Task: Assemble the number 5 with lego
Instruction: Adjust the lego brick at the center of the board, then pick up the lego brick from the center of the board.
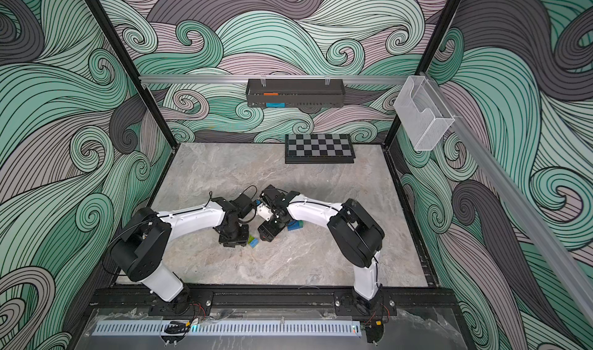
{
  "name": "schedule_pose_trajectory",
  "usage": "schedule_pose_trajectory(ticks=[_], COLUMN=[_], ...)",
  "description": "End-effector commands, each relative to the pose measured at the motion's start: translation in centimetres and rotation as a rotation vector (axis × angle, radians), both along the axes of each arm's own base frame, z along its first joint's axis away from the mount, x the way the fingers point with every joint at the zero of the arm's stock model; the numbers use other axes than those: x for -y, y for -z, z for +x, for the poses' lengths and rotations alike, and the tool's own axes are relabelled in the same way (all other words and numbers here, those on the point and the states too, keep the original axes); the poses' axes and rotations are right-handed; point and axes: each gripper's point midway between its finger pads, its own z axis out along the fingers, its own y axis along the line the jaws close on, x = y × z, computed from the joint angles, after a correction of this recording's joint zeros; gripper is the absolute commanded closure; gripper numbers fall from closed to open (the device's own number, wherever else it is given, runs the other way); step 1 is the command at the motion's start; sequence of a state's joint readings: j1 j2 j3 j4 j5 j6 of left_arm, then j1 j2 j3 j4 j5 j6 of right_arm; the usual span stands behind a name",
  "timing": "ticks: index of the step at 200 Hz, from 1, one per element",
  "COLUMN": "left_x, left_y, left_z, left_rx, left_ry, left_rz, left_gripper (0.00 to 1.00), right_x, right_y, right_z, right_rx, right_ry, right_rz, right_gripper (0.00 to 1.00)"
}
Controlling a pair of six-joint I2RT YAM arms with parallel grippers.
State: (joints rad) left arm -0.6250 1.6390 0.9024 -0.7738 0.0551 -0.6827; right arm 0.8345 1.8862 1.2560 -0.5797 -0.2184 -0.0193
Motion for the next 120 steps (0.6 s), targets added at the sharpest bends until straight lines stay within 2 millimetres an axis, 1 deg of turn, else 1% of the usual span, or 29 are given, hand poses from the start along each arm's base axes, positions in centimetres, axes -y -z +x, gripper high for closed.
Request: schedule_pose_trajectory(ticks=[1,26,63,83,120], left_x=[-0.8,-1.0,-1.2,-1.3,-1.6], left_y=[-1.0,-1.8,-2.8,-3.3,-3.8], left_z=[-0.1,-0.3,-0.5,-0.6,-0.9], left_rx=[0.026,0.043,0.058,0.071,0.082], left_ry=[0.0,-0.005,-0.008,-0.018,-0.033], left_rz=[0.008,-0.003,-0.013,-0.023,-0.033], left_gripper=[0.57,0.56,0.56,0.56,0.56], right_x=[1.3,1.2,1.1,1.2,0.9], right_y=[0.9,0.0,-1.0,-0.8,0.1], right_z=[-1.9,-1.7,-0.4,0.0,0.1], right_rx=[-0.03,-0.001,0.075,0.096,0.113], right_ry=[-0.026,-0.021,-0.013,-0.021,-0.047], right_rz=[-0.063,-0.053,-0.067,-0.085,-0.118], right_gripper=[0.27,0.27,0.27,0.27,0.28])
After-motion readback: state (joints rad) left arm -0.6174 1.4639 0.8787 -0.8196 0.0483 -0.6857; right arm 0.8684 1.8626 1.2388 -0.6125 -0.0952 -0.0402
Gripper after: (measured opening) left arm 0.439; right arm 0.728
